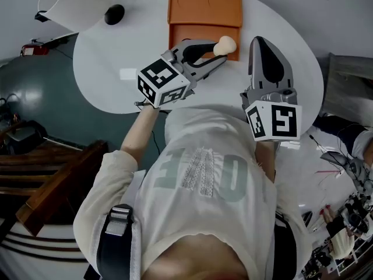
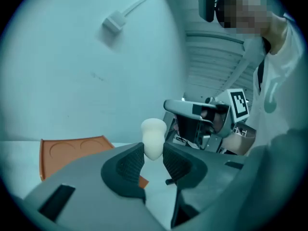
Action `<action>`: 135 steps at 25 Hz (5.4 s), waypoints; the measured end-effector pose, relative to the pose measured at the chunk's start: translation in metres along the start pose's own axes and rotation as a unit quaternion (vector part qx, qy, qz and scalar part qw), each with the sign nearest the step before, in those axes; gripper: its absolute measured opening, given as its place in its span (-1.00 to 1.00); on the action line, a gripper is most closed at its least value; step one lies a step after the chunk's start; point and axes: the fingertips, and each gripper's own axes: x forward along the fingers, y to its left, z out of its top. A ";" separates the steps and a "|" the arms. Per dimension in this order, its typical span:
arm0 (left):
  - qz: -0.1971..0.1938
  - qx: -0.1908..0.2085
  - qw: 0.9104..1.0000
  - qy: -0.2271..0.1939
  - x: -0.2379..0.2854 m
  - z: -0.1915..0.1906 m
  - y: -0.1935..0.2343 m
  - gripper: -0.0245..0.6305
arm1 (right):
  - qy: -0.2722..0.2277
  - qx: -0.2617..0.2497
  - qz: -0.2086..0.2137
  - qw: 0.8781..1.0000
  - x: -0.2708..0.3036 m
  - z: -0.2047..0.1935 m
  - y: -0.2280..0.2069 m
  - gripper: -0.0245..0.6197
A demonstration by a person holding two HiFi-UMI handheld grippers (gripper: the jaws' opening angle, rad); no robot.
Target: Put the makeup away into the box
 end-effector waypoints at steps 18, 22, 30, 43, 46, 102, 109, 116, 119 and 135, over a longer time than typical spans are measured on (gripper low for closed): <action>0.153 0.067 0.951 0.262 0.041 -0.079 0.084 -0.54 | 0.010 -0.004 0.005 1.000 -0.002 -0.007 0.005 -0.91; 0.148 0.088 0.931 0.323 0.067 -0.103 0.099 -0.53 | 0.014 -0.001 -0.003 1.000 -0.001 -0.010 0.003 -0.91; 0.152 0.083 0.915 0.364 0.096 -0.129 0.113 -0.53 | 0.029 0.004 -0.014 0.999 -0.002 -0.015 -0.005 -0.91; 0.143 0.085 0.923 0.348 0.107 -0.130 0.105 -0.30 | 0.026 0.008 -0.022 0.999 -0.001 -0.013 -0.013 -0.91; 0.143 0.084 0.928 0.333 0.103 -0.118 0.097 -0.30 | 0.025 0.007 -0.020 0.999 -0.002 -0.011 -0.011 -0.91; -0.072 0.256 0.898 0.351 0.193 -0.214 -0.106 0.13 | -0.023 0.020 -0.162 0.986 -0.163 -0.021 -0.148 -0.91; -0.081 0.219 0.901 0.366 0.192 -0.217 -0.100 0.08 | -0.025 0.023 -0.147 0.989 -0.158 -0.021 -0.152 -0.91; -0.079 0.229 0.892 0.381 0.191 -0.215 -0.108 -0.62 | -0.028 0.025 -0.142 0.989 -0.162 -0.021 -0.147 -0.91; -0.074 0.234 0.891 0.383 0.189 -0.217 -0.108 -0.62 | -0.030 0.023 -0.139 0.990 -0.164 -0.020 -0.143 -0.91; 0.113 0.110 0.987 0.042 0.104 0.013 -0.087 -0.62 | -0.099 0.029 -0.067 0.992 -0.142 0.035 -0.092 -0.91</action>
